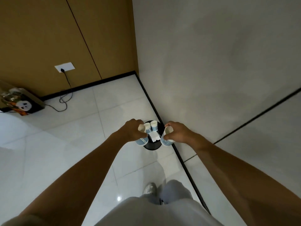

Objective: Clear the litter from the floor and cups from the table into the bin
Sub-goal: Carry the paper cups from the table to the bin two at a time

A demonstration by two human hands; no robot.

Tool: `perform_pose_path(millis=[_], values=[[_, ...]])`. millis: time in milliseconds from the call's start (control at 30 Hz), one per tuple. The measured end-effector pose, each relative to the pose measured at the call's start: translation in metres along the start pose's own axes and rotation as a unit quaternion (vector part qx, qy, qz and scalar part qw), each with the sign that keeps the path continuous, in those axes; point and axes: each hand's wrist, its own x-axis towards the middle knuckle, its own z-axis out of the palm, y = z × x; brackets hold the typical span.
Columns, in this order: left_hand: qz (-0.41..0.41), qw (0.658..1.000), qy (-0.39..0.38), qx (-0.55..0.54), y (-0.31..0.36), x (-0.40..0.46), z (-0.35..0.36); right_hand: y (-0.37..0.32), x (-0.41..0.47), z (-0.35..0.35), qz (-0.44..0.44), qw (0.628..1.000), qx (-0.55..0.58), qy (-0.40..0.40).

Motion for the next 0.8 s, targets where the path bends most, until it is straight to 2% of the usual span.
perform_pose_path(millis=[167,433,800], values=[[-0.014,1.0,-0.003,0.02,-0.005,0.076,-0.014,0.001,0.08,-0.028,0.003,0.999,-0.034,-0.031],[-0.097,0.995,0.006,-0.017,-0.014,0.19,-0.019,0.001,0.212,-0.058,0.0,0.992,-0.09,-0.086],[-0.153,0.986,0.039,-0.051,-0.057,0.279,-0.007,-0.002,0.331,-0.049,0.01,0.988,-0.099,-0.114]])
